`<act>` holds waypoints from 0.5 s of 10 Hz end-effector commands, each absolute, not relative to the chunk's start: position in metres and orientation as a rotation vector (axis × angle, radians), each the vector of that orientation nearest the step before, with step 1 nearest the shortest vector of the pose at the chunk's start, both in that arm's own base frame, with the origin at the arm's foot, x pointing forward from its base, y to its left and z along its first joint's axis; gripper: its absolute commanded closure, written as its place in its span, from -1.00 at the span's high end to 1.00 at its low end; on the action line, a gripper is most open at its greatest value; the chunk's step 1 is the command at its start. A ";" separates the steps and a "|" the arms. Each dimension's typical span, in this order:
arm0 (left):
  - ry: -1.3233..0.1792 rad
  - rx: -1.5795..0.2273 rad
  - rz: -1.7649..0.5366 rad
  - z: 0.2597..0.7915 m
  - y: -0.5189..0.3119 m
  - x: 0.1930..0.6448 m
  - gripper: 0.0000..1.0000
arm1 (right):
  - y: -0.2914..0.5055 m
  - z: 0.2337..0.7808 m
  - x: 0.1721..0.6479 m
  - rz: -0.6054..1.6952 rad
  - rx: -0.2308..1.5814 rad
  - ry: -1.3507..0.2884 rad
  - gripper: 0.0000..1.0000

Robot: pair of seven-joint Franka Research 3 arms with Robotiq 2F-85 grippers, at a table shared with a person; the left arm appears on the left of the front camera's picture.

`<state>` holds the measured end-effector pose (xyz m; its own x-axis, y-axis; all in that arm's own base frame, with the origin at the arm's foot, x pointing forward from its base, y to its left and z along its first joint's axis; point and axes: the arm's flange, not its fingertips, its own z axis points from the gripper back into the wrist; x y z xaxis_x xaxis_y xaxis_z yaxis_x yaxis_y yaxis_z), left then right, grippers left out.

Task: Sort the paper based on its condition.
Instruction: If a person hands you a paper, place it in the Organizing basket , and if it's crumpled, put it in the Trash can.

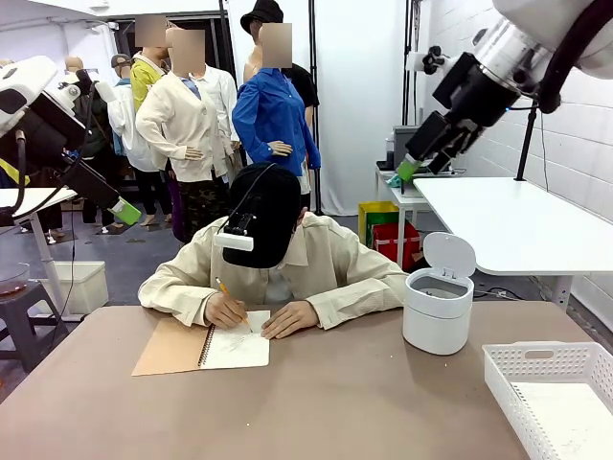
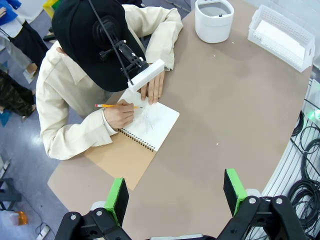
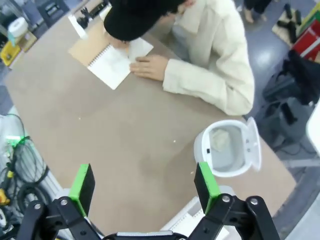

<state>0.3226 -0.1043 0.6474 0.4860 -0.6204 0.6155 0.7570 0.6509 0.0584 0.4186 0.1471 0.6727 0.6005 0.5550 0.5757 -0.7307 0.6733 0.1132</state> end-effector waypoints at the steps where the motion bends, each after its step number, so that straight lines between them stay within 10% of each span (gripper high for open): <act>1: -0.648 -0.236 -0.847 0.648 -0.103 0.323 1.00 | 0.161 0.679 0.425 0.778 0.322 -0.570 1.00; 5: -0.648 -0.236 -0.847 0.648 -0.103 0.323 1.00 | 0.194 0.695 0.411 0.815 0.252 -0.570 1.00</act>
